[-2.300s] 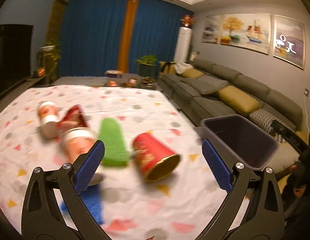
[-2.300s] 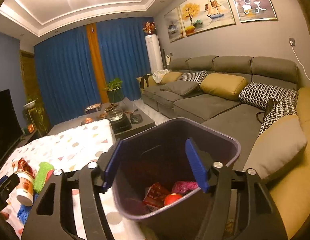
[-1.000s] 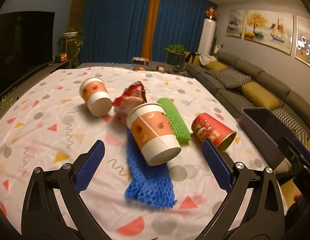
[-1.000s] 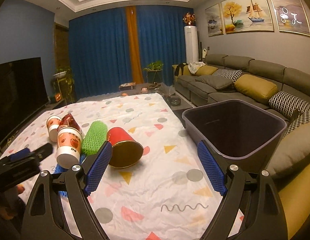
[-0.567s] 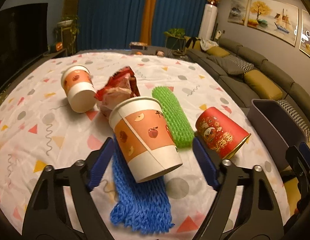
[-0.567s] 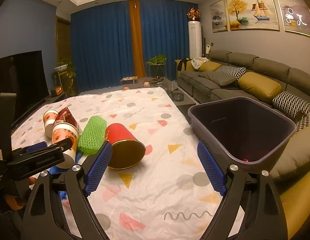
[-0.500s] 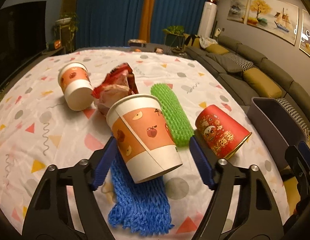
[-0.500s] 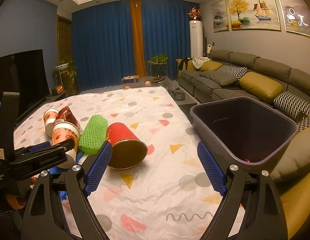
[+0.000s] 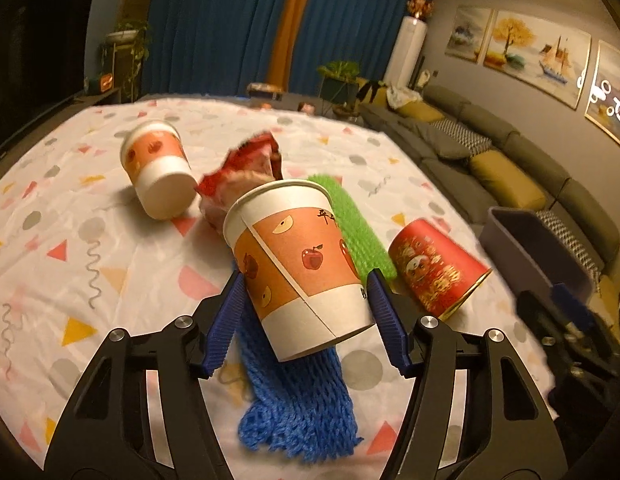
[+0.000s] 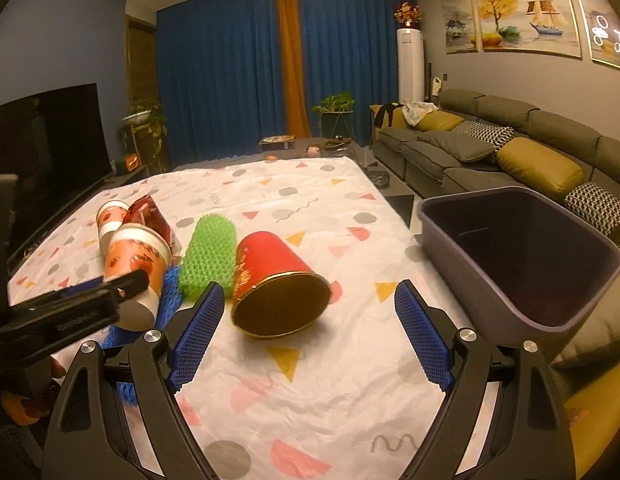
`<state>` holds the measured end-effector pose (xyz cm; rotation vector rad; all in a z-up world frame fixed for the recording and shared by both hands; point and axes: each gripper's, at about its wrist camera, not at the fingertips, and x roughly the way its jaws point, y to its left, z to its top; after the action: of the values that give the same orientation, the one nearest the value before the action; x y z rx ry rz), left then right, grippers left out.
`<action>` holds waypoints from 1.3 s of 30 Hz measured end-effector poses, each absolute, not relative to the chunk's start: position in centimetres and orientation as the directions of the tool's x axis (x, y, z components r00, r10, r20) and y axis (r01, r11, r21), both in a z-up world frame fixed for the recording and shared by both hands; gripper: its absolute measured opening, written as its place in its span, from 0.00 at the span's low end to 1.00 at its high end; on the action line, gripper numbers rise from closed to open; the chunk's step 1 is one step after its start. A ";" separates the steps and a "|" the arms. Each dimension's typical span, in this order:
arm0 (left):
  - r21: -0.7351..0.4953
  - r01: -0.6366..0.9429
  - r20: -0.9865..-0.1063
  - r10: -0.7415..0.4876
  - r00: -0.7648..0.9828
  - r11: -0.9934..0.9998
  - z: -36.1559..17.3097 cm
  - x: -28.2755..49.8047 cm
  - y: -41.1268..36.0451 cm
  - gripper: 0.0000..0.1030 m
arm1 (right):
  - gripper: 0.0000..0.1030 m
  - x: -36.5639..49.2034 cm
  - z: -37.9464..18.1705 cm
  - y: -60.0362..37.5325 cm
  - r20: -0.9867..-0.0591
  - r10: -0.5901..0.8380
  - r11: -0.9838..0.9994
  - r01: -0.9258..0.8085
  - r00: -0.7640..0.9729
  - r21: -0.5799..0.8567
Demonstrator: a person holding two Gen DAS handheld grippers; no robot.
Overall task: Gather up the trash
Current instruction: 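Grasp the orange-printed paper cup with the left gripper while the right approaches the red can, then close the right gripper around the red can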
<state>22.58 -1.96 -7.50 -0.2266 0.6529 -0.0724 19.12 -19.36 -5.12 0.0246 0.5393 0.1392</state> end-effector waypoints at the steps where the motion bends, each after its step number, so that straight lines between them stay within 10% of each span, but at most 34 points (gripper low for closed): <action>1: -0.235 0.005 -0.574 -0.143 0.806 0.972 -7.1 22.0 -1.8 0.59 | 0.83 19.3 -5.2 -19.2 -0.514 0.139 0.990 -0.127 0.846 0.057; 30: -0.281 -0.047 -0.500 -0.105 0.859 0.958 -6.4 20.2 1.5 0.60 | 0.86 25.5 -7.9 -17.1 -0.657 0.199 0.978 -0.190 0.727 0.085; 39: -0.288 -0.050 -0.504 -0.108 0.857 0.956 -6.8 20.4 1.7 0.60 | 0.73 25.9 -8.3 -17.4 -0.671 0.225 0.973 -0.202 0.706 0.113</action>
<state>20.41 1.73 -6.76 -0.2990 0.5426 -0.0309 25.94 -17.45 -8.28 0.0322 0.7503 0.2372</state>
